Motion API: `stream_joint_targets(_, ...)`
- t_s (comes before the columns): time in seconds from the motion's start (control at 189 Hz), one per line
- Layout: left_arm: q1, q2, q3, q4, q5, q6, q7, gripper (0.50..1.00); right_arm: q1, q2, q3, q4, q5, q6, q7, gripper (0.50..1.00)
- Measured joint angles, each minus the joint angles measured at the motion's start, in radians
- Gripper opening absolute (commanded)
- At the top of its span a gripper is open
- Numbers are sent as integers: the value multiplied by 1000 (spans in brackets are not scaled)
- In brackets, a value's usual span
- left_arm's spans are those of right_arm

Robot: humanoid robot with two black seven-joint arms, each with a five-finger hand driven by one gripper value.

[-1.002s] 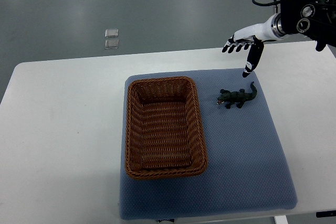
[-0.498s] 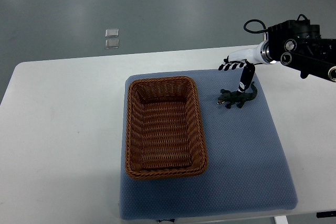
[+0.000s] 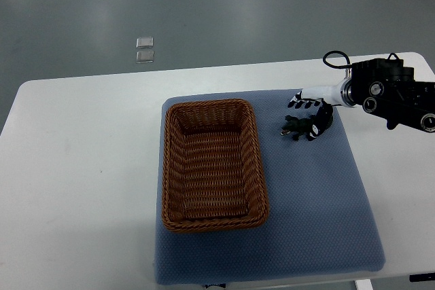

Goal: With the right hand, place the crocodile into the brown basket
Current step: 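Close the right hand fingers around the toy crocodile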

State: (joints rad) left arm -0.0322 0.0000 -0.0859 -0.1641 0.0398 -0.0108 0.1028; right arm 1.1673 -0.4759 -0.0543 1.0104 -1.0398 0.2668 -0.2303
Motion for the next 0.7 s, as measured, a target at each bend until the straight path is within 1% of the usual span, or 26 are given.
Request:
stream_joint_targets(0.037,0,0,0,0,0,0,0,1000,-3,0,0,-1,0,-5,0,897)
stream_joint_targets(0.111,0,0,0,0,0,0,0,1000,-9,2,0,-2,-2,-13,0,868)
stream_joint_targets(0.313,0,0,0,0,0,0,0,1000,-29,15,-1,-11,-5,-38,0,856)
stream_joint_targets(0.414,0,0,0,0,0,0,0,1000,-38,18,-1,-18,-5,-49,-1,832)
stream_joint_targets(0.535,0,0,0,0,0,0,0,1000,-43,26,-1,-29,-5,-56,-1,829)
stream_joint_targets(0.615,0,0,0,0,0,0,0,1000,-50,29,-1,-34,-14,-57,-1,799)
stream_joint_targets(0.684,0,0,0,0,0,0,0,1000,-56,30,-1,-37,-32,-59,-1,791)
stream_joint_targets(0.7,0,0,0,0,0,0,0,1000,-59,31,-1,-38,-37,-60,-1,778)
